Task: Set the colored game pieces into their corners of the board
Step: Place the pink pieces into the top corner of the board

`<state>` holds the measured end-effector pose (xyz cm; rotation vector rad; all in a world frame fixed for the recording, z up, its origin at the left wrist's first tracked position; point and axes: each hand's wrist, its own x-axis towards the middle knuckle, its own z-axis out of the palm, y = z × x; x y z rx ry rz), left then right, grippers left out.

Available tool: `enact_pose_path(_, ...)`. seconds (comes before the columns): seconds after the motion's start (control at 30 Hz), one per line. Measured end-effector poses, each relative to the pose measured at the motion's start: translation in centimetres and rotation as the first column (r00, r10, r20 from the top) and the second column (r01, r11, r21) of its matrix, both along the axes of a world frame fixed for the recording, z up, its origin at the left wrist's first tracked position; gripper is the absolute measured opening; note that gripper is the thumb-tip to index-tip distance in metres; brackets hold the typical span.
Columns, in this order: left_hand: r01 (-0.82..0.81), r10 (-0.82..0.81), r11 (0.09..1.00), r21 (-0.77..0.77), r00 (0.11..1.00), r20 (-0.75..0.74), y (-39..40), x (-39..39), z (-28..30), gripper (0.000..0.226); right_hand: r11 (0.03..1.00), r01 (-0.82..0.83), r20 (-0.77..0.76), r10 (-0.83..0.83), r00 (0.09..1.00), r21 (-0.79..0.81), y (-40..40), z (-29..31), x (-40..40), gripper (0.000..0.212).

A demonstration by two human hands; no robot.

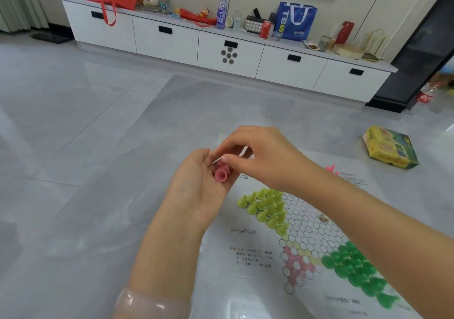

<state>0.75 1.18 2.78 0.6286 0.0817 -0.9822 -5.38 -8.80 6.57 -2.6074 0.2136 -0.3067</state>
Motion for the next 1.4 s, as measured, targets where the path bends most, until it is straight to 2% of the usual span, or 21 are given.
enact_pose_path(0.13, 0.051, -0.053, 0.997, -0.062, 0.998, -0.041, -0.1, -0.6, 0.3, 0.038, 0.994, 0.005, -0.039, -0.01, 0.999, -0.109, -0.2, 0.0, -1.0, 0.02)
enact_pose_path(0.37, 0.081, -0.082, 0.997, -0.014, 0.992, -0.091, -1.4, -2.2, 0.0, 0.035, 0.997, 0.058, -0.079, -0.061, 0.995, -0.042, -1.1, 0.0, -3.9, 0.028)
enact_pose_path(0.47, 0.095, -0.094, 0.995, 0.002, 0.99, -0.102, -2.0, -2.9, 0.0, 0.036, 0.986, 0.158, -0.021, -0.157, 0.987, 0.054, -1.2, -0.7, -5.0, 0.026)
enact_pose_path(0.57, 0.108, -0.108, 0.994, -0.006, 0.989, -0.101, -2.5, -3.3, -0.2, 0.033, 0.958, 0.267, 0.076, -0.276, 0.958, 0.108, -1.1, -1.8, -6.0, 0.013)
enact_pose_path(0.73, 0.169, -0.167, 0.985, 0.028, 0.985, -0.051, -3.4, -4.0, -0.9, 0.03, 0.953, 0.295, 0.097, -0.301, 0.949, 0.076, -1.7, -2.8, -7.5, 0.008)
enact_pose_path(0.83, 0.224, -0.224, 0.974, 0.028, 0.974, 0.016, -4.1, -4.3, -1.4, 0.041, 0.957, 0.276, 0.109, -0.284, 0.953, 0.083, -2.3, -2.7, -8.3, 0.002)
enact_pose_path(0.9, 0.254, -0.258, 0.966, 0.049, 0.962, 0.089, -4.5, -4.6, -1.7, 0.044, 0.954, 0.27, 0.135, -0.287, 0.948, 0.131, -2.5, -2.7, -8.7, 0.007)
enact_pose_path(1.03, 0.259, -0.281, 0.957, 0.129, 0.938, 0.201, -5.4, -4.8, -2.2, 0.032, 0.953, 0.265, 0.114, -0.283, 0.952, 0.15, -3.2, -2.8, -8.7, 0.006)
enact_pose_path(1.1, 0.236, -0.264, 0.961, 0.143, 0.94, 0.219, -5.6, -4.7, -2.4, 0.032, 0.942, 0.257, 0.109, -0.285, 0.952, 0.216, -3.4, -2.7, -8.7, 0.001)
enact_pose_path(1.17, 0.21, -0.245, 0.964, 0.164, 0.941, 0.233, -5.8, -4.8, -2.1, 0.032, 0.929, 0.257, 0.11, -0.294, 0.949, 0.267, -3.5, -2.5, -8.8, 0.006)
enact_pose_path(1.3, 0.236, -0.257, 0.964, 0.119, 0.943, 0.212, -6.0, -5.3, -1.6, 0.033, 0.927, 0.284, 0.11, -0.317, 0.942, 0.244, -3.8, -2.5, -8.8, 0.012)
enact_pose_path(1.4, 0.247, -0.261, 0.964, 0.099, 0.95, 0.174, -5.9, -5.5, -1.5, 0.033, 0.901, 0.268, 0.093, -0.316, 0.944, 0.341, -4.2, -2.4, -9.0, 0.007)
